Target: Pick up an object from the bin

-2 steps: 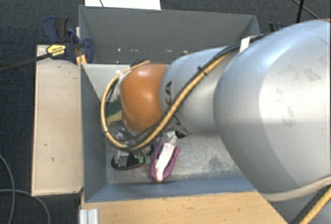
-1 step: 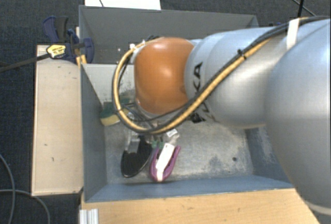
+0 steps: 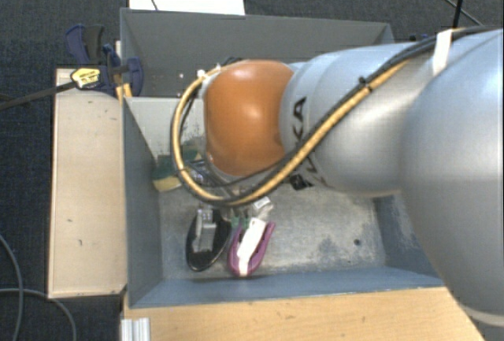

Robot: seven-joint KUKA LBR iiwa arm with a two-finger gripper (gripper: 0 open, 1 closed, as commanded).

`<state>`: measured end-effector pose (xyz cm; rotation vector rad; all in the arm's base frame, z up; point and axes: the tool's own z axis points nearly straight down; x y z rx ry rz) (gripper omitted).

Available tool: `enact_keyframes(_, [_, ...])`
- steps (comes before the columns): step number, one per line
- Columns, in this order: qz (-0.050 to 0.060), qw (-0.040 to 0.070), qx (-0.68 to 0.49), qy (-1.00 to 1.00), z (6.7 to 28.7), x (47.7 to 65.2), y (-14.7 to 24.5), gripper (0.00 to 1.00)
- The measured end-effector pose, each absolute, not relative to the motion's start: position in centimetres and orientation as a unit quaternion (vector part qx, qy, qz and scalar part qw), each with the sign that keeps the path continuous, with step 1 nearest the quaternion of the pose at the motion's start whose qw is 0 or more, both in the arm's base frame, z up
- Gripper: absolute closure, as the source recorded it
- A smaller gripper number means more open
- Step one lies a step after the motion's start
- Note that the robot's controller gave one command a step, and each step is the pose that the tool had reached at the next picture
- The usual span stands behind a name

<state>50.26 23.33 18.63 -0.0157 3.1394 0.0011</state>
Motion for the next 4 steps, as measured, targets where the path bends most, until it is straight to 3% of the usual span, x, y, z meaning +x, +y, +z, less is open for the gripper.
enact_keyframes(1, [-0.002,-0.002,0.071,0.998,8.2,54.1,14.7,0.0])
enact_keyframes(2, [-0.002,0.002,-0.015,1.0,7.1,48.1,21.3,0.0])
enact_keyframes(3, [-0.002,0.002,-0.01,1.0,7.0,48.1,21.1,1.0])
enact_keyframes(4, [0.002,0.005,0.005,1.0,22.2,48.3,19.8,1.0])
